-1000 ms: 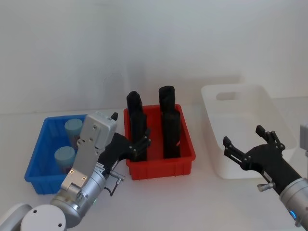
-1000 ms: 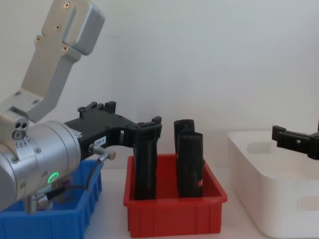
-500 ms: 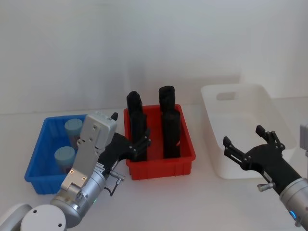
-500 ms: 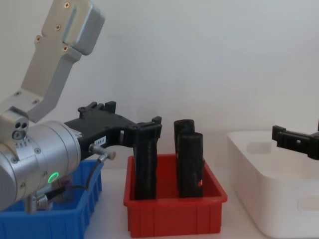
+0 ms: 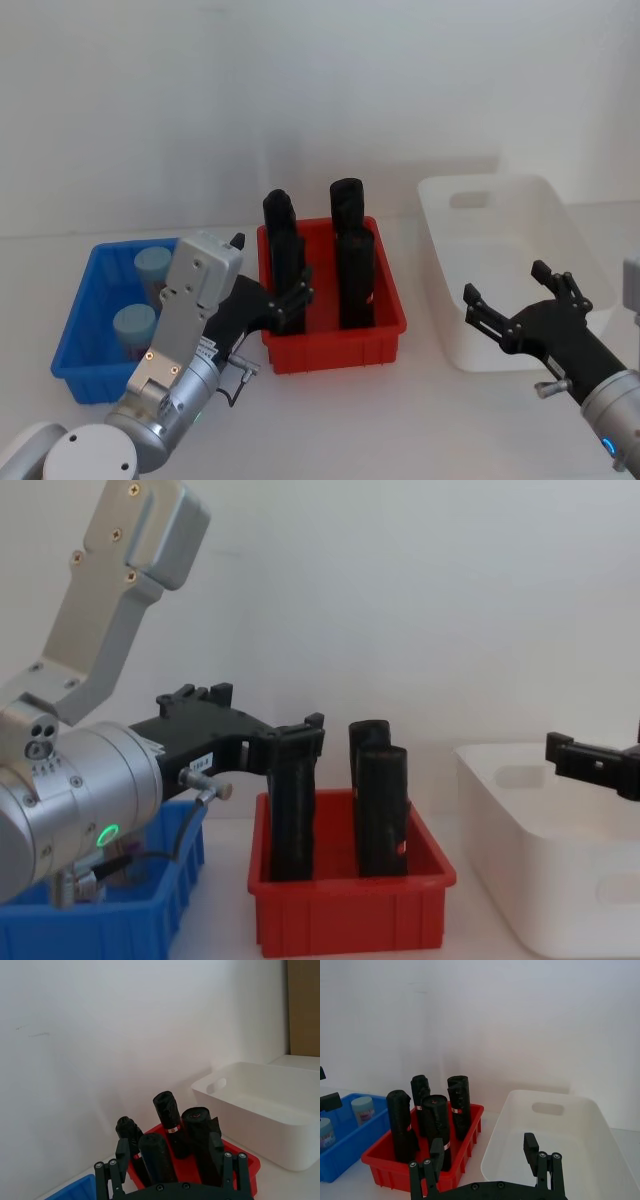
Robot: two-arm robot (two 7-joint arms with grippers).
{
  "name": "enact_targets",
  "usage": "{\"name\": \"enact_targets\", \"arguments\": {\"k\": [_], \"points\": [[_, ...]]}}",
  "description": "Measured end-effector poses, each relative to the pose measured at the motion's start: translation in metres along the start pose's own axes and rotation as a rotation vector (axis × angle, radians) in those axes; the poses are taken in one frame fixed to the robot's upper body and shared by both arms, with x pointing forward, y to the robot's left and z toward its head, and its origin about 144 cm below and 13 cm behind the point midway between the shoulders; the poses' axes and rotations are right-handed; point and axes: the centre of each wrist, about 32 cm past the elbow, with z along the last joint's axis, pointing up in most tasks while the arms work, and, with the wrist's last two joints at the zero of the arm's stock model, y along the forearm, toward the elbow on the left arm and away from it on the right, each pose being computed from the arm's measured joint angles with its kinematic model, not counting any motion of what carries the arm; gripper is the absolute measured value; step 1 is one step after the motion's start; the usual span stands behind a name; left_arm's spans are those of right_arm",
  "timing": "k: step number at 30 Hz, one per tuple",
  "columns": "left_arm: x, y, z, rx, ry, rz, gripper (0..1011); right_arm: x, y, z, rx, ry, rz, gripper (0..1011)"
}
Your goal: Pick the cotton swabs from the blue box and place them into the white box.
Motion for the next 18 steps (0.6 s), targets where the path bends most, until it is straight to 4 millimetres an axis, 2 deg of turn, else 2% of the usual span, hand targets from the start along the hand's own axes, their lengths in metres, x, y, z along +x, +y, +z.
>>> {"name": "enact_targets", "arguments": {"k": [11,18], "points": [[0.005,-0.001,-0.001,0.016,0.031,0.014,1009,0.0,0.0,0.0,0.0,0.0,0.0,1002],[0.018,0.003,-0.005,0.048,0.061,0.056,1008,0.0,0.0,0.0,0.0,0.0,0.0,1002]]}}
